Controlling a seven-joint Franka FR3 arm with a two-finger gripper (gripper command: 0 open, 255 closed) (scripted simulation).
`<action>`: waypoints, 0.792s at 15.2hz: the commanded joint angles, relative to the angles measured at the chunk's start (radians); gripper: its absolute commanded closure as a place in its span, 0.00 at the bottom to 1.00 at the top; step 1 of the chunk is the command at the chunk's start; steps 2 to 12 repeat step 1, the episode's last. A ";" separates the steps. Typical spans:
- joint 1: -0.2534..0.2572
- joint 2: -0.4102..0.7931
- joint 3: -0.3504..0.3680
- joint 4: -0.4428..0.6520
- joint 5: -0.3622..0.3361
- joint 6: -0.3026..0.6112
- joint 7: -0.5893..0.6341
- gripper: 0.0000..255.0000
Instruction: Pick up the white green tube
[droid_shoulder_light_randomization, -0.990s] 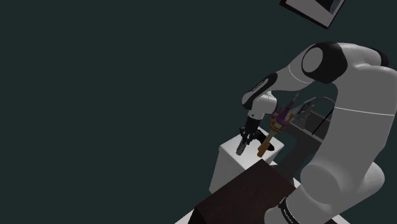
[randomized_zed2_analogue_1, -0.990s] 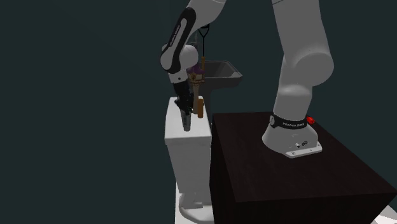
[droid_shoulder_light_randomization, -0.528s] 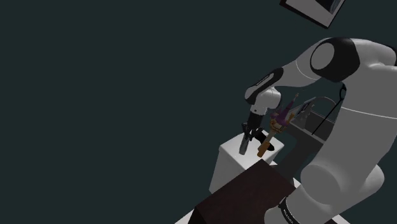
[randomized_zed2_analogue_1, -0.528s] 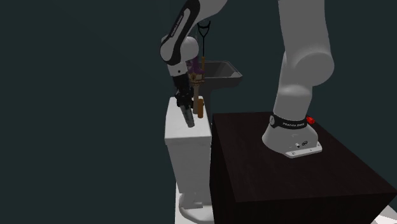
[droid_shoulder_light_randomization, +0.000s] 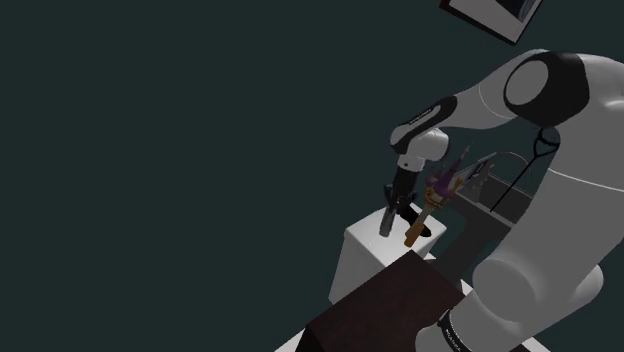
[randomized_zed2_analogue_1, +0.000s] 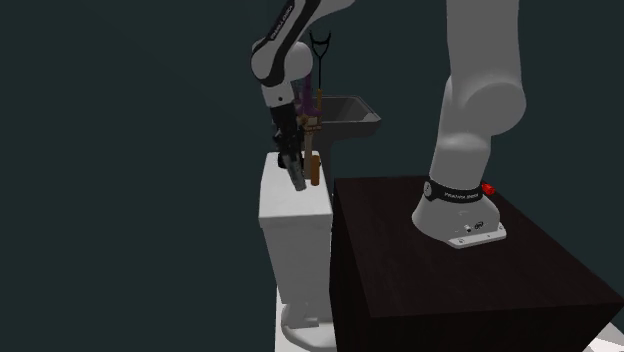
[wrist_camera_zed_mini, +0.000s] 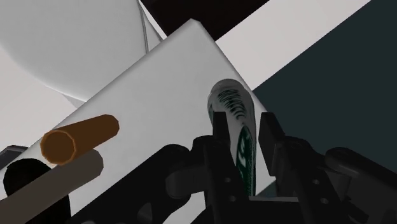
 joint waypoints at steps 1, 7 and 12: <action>0.000 -0.007 -0.001 0.000 -0.003 -0.007 0.002 1.00; 0.000 -0.007 -0.001 0.000 -0.003 -0.007 0.002 1.00; 0.000 -0.007 -0.001 0.000 -0.003 -0.007 0.002 1.00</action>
